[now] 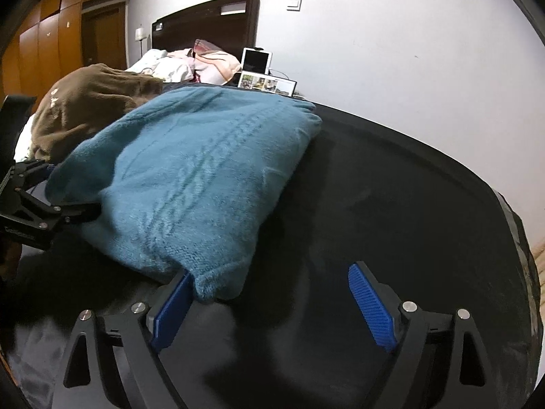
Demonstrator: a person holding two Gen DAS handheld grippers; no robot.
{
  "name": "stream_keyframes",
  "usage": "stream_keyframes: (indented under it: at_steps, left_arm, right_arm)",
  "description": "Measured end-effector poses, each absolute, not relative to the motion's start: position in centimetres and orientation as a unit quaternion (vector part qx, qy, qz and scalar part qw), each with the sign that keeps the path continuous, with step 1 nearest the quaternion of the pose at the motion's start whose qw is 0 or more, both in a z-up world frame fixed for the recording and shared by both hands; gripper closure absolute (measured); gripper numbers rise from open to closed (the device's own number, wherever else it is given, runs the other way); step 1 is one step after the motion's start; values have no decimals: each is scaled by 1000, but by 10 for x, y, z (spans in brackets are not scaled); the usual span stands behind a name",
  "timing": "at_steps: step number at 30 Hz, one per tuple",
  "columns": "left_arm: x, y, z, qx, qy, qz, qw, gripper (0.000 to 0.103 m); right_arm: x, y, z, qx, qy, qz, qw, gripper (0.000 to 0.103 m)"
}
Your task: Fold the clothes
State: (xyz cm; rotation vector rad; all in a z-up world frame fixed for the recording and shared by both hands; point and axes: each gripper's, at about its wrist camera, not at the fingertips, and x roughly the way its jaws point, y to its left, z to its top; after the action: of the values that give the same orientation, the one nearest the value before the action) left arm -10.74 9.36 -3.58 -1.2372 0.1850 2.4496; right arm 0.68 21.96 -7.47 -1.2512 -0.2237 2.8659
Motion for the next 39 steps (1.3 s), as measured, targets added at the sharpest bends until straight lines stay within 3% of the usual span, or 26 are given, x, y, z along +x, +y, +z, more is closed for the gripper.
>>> stream_keyframes:
  at_steps: [6, 11, 18, 23, 28, 33, 39]
  left_arm:
    - [-105, 92, -27, -445, 54, 873, 191, 0]
    - [-105, 91, 12, -410, 37, 891, 190, 0]
    - [-141, 104, 55, -384, -17, 894, 229, 0]
    - [-198, 118, 47, -427, -81, 860, 266, 0]
    - [-247, 107, 21, -475, -117, 847, 208, 0]
    - [-259, 99, -13, -516, -133, 824, 192, 5]
    - [-255, 67, -13, -510, -228, 790, 253, 7]
  right_arm:
    - [17, 213, -61, -386, -72, 919, -25, 12]
    - [22, 211, -27, -332, -46, 939, -72, 12]
    - [-7, 195, -34, -333, -29, 935, -121, 12]
    - [-16, 184, -45, -337, -26, 931, -137, 12]
    - [-19, 183, -54, -338, -28, 931, -135, 11]
    - [-20, 178, -62, -331, -58, 933, -127, 8]
    - [-20, 178, -67, -330, -70, 934, -123, 6]
